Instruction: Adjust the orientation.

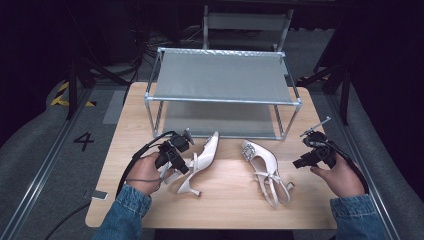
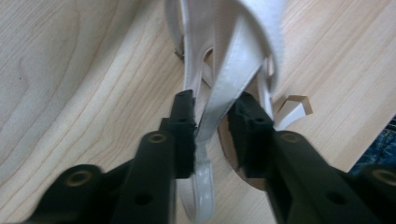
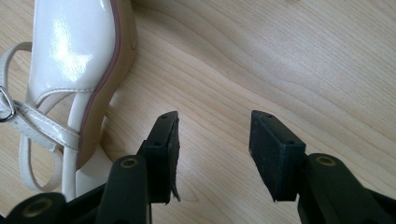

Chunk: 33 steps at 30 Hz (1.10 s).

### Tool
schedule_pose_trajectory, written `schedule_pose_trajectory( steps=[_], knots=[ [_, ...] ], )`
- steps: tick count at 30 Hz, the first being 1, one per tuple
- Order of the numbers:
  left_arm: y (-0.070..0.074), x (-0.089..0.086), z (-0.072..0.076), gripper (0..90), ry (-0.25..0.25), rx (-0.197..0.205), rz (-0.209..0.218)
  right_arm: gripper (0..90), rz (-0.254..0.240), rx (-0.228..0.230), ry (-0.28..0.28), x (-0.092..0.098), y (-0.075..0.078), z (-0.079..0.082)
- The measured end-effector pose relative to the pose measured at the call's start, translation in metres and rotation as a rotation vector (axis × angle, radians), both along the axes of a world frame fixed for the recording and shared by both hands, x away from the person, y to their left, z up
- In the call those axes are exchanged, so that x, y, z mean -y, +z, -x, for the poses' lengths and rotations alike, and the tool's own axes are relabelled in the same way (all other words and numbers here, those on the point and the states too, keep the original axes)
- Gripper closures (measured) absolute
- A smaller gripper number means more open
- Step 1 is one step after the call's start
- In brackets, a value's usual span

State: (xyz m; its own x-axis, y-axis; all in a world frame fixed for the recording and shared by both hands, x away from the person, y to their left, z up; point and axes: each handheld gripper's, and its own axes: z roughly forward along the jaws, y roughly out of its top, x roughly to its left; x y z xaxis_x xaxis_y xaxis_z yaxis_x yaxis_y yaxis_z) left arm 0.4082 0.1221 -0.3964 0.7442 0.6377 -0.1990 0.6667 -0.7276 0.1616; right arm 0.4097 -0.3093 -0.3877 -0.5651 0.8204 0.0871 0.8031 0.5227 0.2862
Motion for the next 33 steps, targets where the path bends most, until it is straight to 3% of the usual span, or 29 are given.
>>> schedule_pose_trajectory(
  steps=[6, 9, 21, 25, 29, 33],
  knots=[
    [0.011, -0.002, 0.004, 79.8, -0.011, 0.024, 0.008, 52.5, 0.003, -0.001, -0.002, 0.0, -0.002, -0.001],
    [0.017, -0.002, 0.006, 80.2, -0.004, 0.059, 0.005, 52.4, 0.005, -0.002, -0.002, 0.0, -0.002, -0.001],
    [0.041, 0.007, 0.019, 80.3, -0.033, 0.174, -0.057, 52.1, 0.007, -0.005, -0.011, 0.004, -0.003, 0.002],
    [0.046, 0.016, 0.025, 80.3, -0.069, 0.195, -0.08, 52.1, 0.01, -0.01, -0.016, 0.005, -0.005, 0.003],
    [0.048, 0.037, 0.036, 80.4, -0.136, 0.234, -0.099, 51.9, 0.008, -0.013, -0.016, 0.006, -0.006, 0.004],
    [0.047, 0.051, 0.041, 80.6, -0.175, 0.233, -0.091, 51.9, 0.009, -0.012, -0.025, 0.009, -0.006, 0.004]
  ],
)
